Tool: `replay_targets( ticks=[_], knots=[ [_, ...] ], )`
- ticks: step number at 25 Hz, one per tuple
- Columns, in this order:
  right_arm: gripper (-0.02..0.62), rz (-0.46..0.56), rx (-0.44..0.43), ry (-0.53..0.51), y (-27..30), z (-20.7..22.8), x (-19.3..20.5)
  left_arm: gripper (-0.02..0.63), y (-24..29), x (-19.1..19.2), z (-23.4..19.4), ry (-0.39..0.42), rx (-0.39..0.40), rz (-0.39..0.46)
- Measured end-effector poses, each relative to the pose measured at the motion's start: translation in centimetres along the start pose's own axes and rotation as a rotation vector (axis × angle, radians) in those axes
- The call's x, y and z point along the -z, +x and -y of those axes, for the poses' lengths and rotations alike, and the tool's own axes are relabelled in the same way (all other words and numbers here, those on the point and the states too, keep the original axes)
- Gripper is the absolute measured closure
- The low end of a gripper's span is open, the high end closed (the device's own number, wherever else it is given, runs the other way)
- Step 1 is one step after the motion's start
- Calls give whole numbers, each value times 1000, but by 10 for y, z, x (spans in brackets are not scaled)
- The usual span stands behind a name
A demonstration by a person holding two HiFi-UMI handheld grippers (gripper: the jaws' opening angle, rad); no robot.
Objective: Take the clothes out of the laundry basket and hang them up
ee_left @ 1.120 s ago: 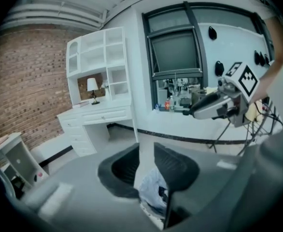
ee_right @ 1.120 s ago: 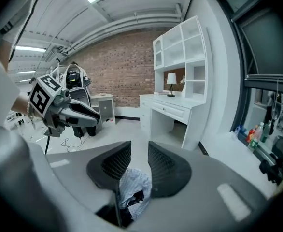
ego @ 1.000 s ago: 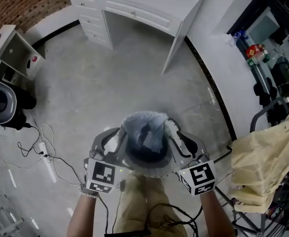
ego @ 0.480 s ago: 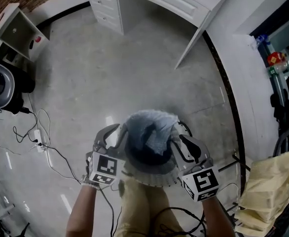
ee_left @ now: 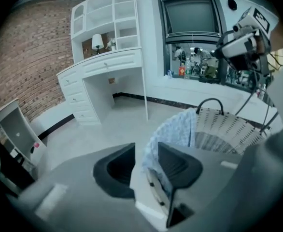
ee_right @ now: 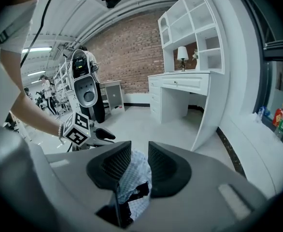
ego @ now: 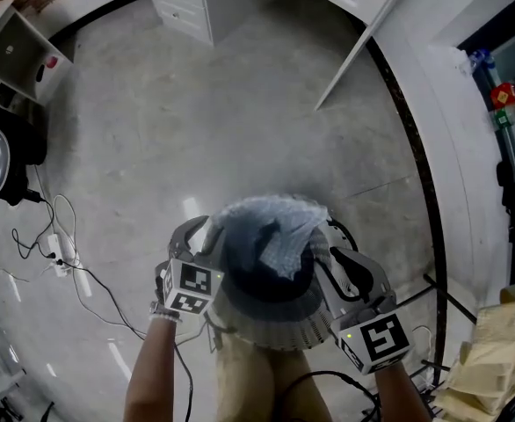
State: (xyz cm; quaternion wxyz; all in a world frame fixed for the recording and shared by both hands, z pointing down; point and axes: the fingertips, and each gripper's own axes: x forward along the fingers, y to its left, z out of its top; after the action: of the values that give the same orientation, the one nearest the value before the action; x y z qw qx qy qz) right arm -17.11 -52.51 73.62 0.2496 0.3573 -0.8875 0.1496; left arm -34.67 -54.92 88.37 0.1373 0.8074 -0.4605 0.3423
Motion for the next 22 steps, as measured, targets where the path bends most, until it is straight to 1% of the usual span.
replay_targets(
  ticks=[6, 11, 12, 14, 17, 19, 20, 22],
  knots=[
    [483, -20, -21, -2, 17, -2, 24, 468, 37, 33, -8, -5, 7, -58],
    [483, -32, -12, 15, 20, -1, 38, 469, 57, 47, -6, -20, 25, -91],
    [483, -33, -11, 18, 20, -1, 40, 475, 59, 48, -5, -10, 32, -97],
    [483, -32, -8, 22, 20, -2, 41, 523, 59, 49, 0, 26, 43, -106],
    [483, -31, 0, 23, 16, 0, 40, 538, 54, 43, 2, 43, 31, -86],
    [483, -30, 6, 24, 11, 4, 38, 550, 47, 31, 4, 40, 12, -47],
    [483, -30, 9, 26, 9, 5, 37, 584, 41, 24, 4, 39, 3, -23],
    [483, -33, 14, 37, 6, 4, 35, 584, 26, 9, 4, 36, -6, 19]
  ],
)
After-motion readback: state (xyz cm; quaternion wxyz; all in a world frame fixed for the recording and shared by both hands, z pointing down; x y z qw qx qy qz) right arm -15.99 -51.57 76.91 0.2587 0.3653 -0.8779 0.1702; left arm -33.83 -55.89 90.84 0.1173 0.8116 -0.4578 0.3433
